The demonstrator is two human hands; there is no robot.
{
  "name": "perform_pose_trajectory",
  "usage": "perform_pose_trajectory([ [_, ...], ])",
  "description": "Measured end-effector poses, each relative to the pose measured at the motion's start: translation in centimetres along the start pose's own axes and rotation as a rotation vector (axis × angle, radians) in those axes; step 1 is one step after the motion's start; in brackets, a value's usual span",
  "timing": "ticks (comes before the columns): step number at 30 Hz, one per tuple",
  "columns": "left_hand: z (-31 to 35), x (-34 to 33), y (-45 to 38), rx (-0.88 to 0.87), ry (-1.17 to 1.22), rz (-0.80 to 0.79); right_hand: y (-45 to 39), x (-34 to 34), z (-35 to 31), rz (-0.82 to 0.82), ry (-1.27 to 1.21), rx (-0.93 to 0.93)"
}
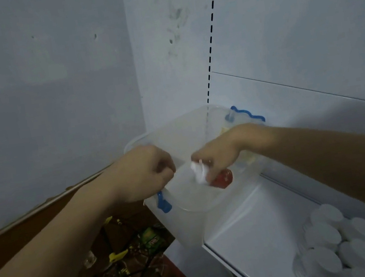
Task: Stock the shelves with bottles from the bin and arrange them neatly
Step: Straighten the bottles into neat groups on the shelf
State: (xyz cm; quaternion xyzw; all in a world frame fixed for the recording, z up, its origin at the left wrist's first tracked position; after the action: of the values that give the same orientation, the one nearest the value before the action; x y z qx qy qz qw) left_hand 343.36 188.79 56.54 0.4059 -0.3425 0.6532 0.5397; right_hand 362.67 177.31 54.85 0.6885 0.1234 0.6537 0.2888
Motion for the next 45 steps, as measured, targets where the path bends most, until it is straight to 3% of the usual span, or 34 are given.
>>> perform_pose_trajectory([
  [3, -0.2, 0.5, -0.4, -0.043, 0.170, 0.174, 3.1, 0.5, 2.6, 0.311, -0.537, -0.027],
  [6, 0.5, 0.6, -1.6, -0.046, 0.282, 0.258, 5.6, -0.1, 3.0, 0.496, -1.002, 0.040],
  [11, 3.4, -0.3, -3.2, -0.084, 0.312, 0.108, 7.9, -1.2, 1.1, 0.707, -1.273, 0.028],
  [14, 3.9, -1.2, -4.2, -0.092, 0.300, 0.111, 8.7, -1.4, -0.1, 0.778, -1.332, 0.023],
  [17, 3.7, -1.4, -4.7, -0.108, 0.298, 0.143, 9.0, -1.8, -0.4, 0.846, -1.277, -0.007],
  [21, 2.0, -0.4, -4.8, -0.086, 0.276, 0.146, 9.3, -2.5, 0.9, 0.942, -0.977, -0.204],
  [26, -1.4, 0.2, -5.7, -0.066, 0.131, 0.193, 7.1, -5.4, 2.8, 0.856, -0.401, -0.460],
  [40, -3.7, -1.4, -7.0, -0.081, 0.085, 0.209, 5.8, -6.2, 2.2, 0.921, -0.404, -0.506],
  [45, -2.2, -0.1, -6.5, -0.066, 0.100, 0.197, 6.4, -6.3, 1.9, 1.139, -0.437, -0.472],
])
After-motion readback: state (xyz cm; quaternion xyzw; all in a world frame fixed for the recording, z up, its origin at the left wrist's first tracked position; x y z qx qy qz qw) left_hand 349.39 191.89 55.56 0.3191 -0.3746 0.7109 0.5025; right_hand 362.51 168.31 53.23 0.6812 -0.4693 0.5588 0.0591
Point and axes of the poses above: each hand's wrist, its own y-axis away from the middle knuckle, its own x-axis out of the back of the hand, z = x × y, the point moved 1 cm from there along -y, towards the middle knuckle, and after that the axes turned 7 degrees about y, right-handed, at the moved point
